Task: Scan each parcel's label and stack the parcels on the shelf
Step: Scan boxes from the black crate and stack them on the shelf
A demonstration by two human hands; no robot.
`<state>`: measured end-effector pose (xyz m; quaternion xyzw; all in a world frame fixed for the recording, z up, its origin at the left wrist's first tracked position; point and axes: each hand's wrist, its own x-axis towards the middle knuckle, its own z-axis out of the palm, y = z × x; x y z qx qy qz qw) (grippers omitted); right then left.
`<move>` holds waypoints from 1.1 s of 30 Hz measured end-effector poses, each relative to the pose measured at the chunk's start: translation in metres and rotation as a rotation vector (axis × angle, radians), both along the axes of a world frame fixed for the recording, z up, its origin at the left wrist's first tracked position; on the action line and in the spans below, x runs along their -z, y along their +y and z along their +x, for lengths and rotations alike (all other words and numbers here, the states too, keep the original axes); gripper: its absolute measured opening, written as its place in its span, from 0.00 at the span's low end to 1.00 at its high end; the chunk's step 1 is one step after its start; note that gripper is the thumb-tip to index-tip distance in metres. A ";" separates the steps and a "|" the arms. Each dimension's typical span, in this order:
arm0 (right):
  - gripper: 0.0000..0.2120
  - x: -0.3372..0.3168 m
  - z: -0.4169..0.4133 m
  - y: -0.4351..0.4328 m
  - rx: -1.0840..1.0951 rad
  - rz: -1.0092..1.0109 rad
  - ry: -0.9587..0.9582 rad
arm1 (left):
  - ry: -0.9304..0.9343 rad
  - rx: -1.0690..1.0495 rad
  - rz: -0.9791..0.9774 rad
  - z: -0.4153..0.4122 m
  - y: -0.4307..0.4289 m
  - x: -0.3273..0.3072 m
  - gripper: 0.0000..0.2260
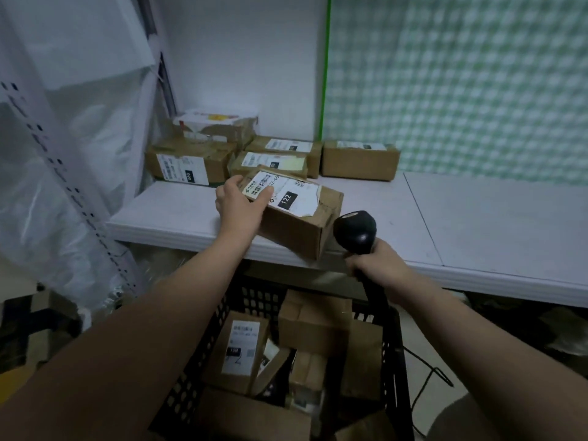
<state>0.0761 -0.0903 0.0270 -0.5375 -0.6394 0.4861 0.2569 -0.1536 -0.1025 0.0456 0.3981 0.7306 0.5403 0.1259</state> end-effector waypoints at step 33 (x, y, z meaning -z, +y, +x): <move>0.08 -0.042 0.035 -0.012 -0.045 0.407 0.446 | 0.461 0.198 0.140 0.038 0.018 -0.020 0.41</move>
